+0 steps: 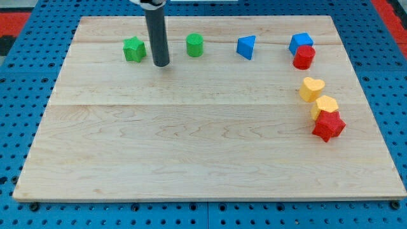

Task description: Move your arm towards the center right

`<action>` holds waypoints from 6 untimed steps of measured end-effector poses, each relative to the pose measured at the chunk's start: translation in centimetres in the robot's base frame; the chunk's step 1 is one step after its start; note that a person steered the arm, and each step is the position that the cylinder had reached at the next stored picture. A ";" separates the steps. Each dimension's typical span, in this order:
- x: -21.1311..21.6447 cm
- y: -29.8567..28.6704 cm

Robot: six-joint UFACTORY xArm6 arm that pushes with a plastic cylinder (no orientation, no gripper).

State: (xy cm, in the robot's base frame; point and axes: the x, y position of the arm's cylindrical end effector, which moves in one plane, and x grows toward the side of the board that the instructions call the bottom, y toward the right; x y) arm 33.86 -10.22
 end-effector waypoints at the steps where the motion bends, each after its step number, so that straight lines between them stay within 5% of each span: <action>1: -2.7 -2.2; 3: -0.3 3.0; 5: 1.2 24.8; 6: 3.5 27.9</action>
